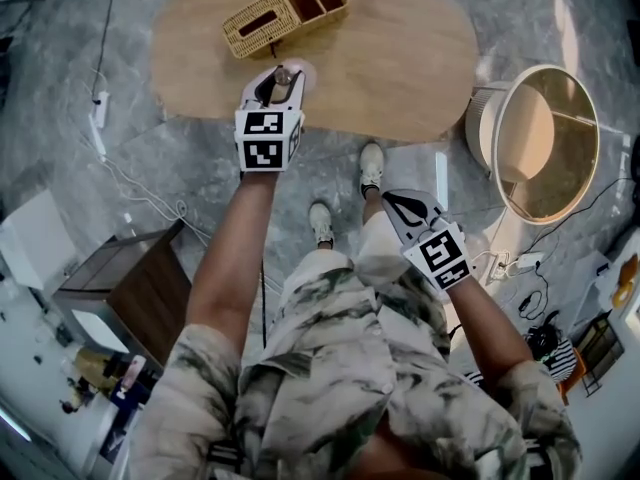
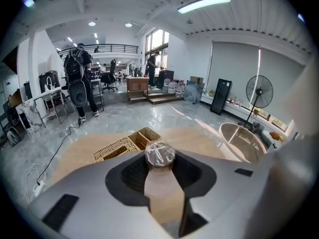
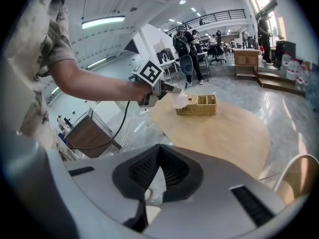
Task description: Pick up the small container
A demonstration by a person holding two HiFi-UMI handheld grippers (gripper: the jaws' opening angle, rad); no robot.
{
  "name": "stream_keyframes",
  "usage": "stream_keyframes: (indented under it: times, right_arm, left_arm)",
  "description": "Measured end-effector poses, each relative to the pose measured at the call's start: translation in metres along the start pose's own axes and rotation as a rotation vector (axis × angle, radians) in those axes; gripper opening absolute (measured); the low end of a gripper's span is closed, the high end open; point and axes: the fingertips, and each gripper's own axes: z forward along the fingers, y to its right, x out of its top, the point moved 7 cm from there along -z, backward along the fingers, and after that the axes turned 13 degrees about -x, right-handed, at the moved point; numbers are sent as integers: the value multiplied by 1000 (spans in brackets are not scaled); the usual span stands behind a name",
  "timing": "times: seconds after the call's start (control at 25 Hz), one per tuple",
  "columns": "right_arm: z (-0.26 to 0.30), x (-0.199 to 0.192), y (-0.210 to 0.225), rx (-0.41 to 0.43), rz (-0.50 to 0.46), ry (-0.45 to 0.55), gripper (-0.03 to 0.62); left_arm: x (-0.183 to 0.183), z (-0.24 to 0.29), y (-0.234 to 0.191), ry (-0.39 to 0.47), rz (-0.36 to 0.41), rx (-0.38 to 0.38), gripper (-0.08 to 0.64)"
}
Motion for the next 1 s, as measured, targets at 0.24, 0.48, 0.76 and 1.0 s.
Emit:
stream_keyframes:
  times: [0.24,0.48,0.76,1.0]
  right_arm:
    - [-9,4,-10,-17,-7,18,20]
    - [-17,10,-17,-37,-11,41,20]
    - [-34,14,-27,-65,-27,58,20]
    - [-47,10,-35,-90,-15,70,20]
  left_arm:
    - [15,-35,12,4,22,-30,152]
    - [28,-67,26,6,38,-82,152]
    - [38,-103,43,16,38,-128,152]
    - [41,-128,56,25,61,-145,152]
